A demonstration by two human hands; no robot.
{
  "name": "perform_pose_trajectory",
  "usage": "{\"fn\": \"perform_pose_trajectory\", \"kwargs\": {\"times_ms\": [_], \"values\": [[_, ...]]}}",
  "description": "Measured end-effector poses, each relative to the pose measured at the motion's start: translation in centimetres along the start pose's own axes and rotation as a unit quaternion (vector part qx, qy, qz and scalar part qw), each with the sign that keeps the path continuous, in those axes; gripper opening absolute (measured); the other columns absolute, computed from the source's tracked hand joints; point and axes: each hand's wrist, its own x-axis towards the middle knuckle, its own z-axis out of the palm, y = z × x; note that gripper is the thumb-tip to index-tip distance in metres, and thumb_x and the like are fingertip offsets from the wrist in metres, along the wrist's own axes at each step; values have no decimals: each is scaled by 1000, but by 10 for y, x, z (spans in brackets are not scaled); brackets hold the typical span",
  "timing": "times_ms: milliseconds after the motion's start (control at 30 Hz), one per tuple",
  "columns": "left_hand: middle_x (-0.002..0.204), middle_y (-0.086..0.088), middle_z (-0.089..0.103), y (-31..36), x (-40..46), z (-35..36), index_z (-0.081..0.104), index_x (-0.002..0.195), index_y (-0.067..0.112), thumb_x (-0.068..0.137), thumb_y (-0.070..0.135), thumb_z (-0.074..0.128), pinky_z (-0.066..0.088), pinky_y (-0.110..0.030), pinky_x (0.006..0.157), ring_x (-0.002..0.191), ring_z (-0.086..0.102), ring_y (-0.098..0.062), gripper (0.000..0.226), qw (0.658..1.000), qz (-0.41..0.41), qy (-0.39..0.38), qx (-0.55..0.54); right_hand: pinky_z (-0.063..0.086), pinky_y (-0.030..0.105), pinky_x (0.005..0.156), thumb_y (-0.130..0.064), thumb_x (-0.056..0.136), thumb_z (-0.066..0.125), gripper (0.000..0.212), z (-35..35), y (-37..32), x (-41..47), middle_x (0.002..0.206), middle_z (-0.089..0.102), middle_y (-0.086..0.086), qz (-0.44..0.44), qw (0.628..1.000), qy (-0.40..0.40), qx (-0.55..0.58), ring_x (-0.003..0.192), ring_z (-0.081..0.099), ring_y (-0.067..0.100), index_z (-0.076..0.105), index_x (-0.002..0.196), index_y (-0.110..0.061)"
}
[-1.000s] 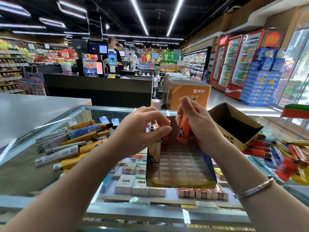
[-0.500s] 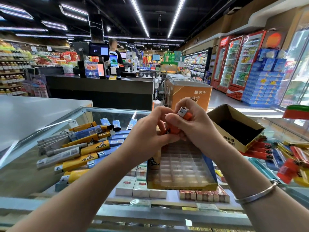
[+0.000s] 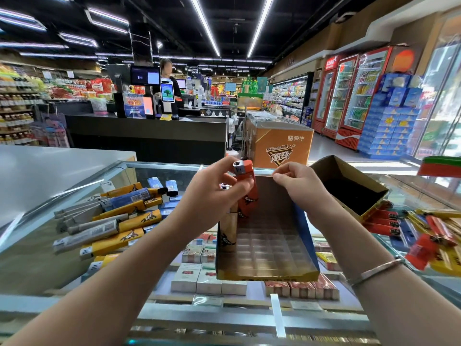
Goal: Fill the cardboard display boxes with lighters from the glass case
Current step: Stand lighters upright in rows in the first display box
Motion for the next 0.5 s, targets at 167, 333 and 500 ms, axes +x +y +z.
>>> {"fn": "perform_pose_trajectory", "kwargs": {"times_ms": [167, 333, 500], "values": [[89, 9, 62, 0, 14, -3, 54, 93, 37, 83, 14, 67, 54, -18, 61, 78, 64, -2, 29, 997, -23, -49, 56, 48, 29, 70, -18, 91, 56, 13, -2, -3, -1, 76, 57, 2, -1, 1000, -5, -10, 74, 53, 12, 60, 80, -21], [77, 19, 62, 2, 26, -5, 63, 80, 40, 78, 12, 72, 45, -5, 58, 72, 63, -3, 30, 983, -4, -81, 166, 52, 35, 77, -18, 92, 55, 11, -2, -5, -3, 81, 60, 6, 1, 1000, -14, -8, 80, 57, 17, 60, 83, -20], [66, 28, 53, 3, 33, -4, 74, 89, 25, 75, 14, 74, 38, -3, 57, 66, 56, 6, 18, 967, 8, -81, 243, 52, 37, 77, -16, 91, 55, 10, -3, -6, -4, 79, 60, 7, -1, 1000, -18, -8, 78, 57, 18, 60, 83, -17]]}}
